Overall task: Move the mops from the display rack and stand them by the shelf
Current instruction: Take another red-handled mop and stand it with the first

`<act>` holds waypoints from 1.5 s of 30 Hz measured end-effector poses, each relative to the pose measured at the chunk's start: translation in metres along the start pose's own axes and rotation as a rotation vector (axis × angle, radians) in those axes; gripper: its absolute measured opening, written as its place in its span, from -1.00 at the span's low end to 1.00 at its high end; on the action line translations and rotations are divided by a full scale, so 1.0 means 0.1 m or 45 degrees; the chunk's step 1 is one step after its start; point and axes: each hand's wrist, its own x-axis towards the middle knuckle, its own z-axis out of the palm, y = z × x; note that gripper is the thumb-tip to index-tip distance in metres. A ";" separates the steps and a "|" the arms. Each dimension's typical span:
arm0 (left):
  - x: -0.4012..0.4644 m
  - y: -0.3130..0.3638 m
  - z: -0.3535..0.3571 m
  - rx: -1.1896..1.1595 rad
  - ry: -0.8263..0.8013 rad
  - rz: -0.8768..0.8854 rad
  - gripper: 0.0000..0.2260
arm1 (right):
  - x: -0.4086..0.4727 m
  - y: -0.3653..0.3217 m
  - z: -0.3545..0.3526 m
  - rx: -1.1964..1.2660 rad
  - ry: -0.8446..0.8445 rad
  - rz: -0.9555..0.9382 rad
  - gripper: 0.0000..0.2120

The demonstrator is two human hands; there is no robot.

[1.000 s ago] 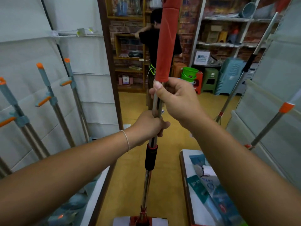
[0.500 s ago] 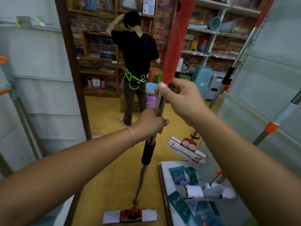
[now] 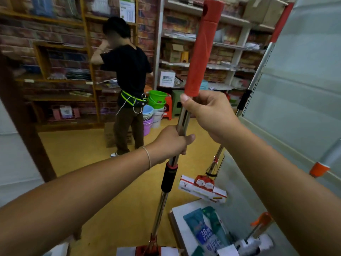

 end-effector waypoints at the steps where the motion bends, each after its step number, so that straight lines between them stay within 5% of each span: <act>1: 0.11 -0.01 0.00 -0.013 -0.019 0.007 -0.72 | 0.10 0.03 -0.01 -0.006 0.011 0.009 -0.79; 11: 1.37 0.02 0.10 -0.306 -0.288 0.039 -0.70 | 1.20 0.49 -0.41 -0.082 0.111 0.010 -0.69; 18: 2.17 0.17 0.36 -0.405 -0.296 -0.079 -0.72 | 1.84 0.81 -0.80 -0.143 0.103 -0.049 -0.67; 25: 2.67 0.26 0.86 -0.378 -0.338 -0.145 -0.77 | 2.07 1.07 -1.19 -0.167 0.322 -0.122 -0.75; 30: 3.00 0.37 1.12 -0.366 -0.558 -0.073 -0.76 | 2.27 1.12 -1.48 -0.256 0.463 -0.104 -0.60; 35: 3.36 0.43 1.15 -0.558 -1.032 0.112 -0.82 | 2.43 1.20 -1.63 -0.282 0.614 -0.070 -0.65; 41: 3.82 0.58 1.17 -0.561 -1.247 0.350 -0.57 | 2.71 1.12 -1.65 -0.428 0.843 -0.032 -0.77; 45: 4.20 0.71 1.18 -0.581 -1.410 0.366 -0.76 | 2.97 1.06 -1.62 -0.562 1.014 0.009 -0.89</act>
